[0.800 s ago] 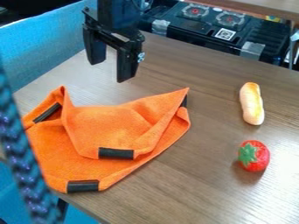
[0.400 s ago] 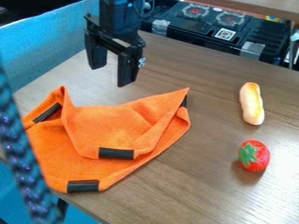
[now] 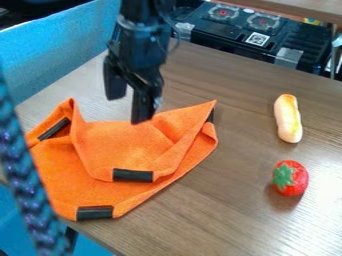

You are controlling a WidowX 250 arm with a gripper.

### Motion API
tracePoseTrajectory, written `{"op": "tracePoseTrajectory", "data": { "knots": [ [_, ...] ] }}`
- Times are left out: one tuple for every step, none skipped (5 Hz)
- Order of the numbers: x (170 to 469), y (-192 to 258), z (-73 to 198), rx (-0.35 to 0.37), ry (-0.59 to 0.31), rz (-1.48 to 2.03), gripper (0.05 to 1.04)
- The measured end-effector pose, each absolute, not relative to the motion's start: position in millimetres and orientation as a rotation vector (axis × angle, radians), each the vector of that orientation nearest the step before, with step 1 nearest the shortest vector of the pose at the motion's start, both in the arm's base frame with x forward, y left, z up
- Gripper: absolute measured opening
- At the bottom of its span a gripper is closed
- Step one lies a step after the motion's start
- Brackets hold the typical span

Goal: Unfold the cloth from top right to bottom left

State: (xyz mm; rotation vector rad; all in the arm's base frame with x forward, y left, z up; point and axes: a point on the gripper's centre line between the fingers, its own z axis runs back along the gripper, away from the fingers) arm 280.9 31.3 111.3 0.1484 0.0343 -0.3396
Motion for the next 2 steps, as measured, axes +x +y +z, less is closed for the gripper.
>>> {"op": "tracePoseTrajectory", "data": {
  "knots": [
    [266.5,10.6,98.0,0.209,0.052,-0.614,1.0],
    [261.7,6.7,101.3,0.222,-0.004,-0.792,1.0]
  ]
}}
